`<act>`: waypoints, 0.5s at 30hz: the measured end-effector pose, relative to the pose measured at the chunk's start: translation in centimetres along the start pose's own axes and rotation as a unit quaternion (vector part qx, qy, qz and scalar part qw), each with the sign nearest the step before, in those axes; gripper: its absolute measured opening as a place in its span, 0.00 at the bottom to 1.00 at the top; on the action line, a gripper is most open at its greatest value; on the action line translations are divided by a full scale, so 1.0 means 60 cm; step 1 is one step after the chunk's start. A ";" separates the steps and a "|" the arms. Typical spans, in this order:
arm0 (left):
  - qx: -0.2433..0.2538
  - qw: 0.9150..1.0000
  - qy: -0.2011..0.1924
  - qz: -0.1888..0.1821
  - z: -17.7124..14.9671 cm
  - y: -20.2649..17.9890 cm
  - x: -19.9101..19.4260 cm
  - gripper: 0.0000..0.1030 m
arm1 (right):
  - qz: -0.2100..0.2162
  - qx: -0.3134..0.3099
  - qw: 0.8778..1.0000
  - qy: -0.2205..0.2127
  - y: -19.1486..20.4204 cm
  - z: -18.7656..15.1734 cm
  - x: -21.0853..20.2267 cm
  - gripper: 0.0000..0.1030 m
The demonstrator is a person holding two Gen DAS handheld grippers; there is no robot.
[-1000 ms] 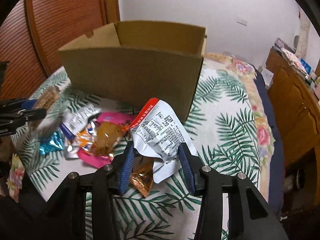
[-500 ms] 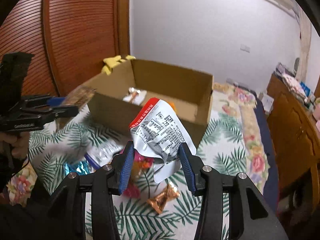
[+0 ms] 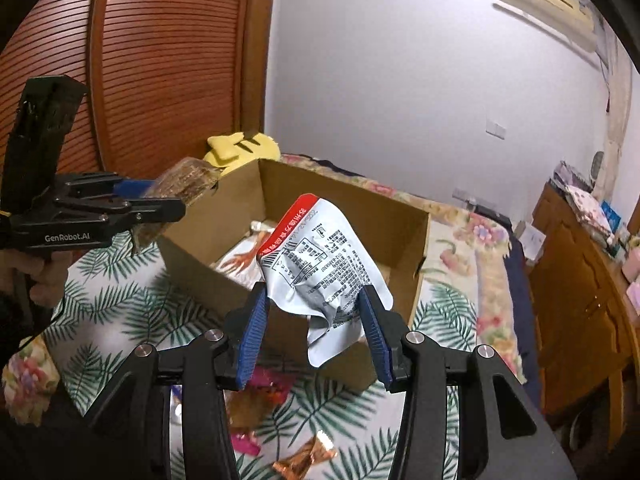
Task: Organize snacks
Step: 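Carry both packs into the box and open both tools to release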
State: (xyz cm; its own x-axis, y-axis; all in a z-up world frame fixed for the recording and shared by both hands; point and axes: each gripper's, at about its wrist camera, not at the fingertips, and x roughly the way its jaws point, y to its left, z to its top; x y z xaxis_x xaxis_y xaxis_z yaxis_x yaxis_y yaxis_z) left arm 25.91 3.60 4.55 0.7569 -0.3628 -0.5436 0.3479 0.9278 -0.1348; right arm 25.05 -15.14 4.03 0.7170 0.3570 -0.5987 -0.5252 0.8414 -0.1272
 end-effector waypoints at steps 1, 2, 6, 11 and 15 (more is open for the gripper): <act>-0.001 1.000 0.001 0.001 0.003 0.004 0.007 0.42 | 0.000 0.000 1.000 0.000 -0.003 0.004 0.006 0.45; -0.003 1.000 0.003 0.001 0.006 0.008 0.014 0.42 | 0.001 0.000 1.000 0.001 -0.006 0.006 0.012 0.45; -0.004 1.000 0.013 0.009 0.011 0.017 0.040 0.42 | 0.004 -0.002 1.000 0.008 -0.012 0.010 0.041 0.45; -0.001 1.000 0.021 0.017 0.012 0.023 0.060 0.42 | 0.012 0.000 1.000 0.018 -0.015 0.008 0.081 0.46; -0.003 0.999 0.032 0.019 0.013 0.031 0.081 0.42 | 0.015 0.009 0.999 0.027 -0.021 0.005 0.107 0.46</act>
State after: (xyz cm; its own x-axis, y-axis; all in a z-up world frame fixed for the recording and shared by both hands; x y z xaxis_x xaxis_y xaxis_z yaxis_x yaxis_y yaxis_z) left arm 30.67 3.48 2.31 0.7321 -0.3219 -0.6003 0.3165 0.9412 -0.1187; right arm 30.46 -13.79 0.55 0.6754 0.3607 -0.6432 -0.5372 0.8382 -0.0940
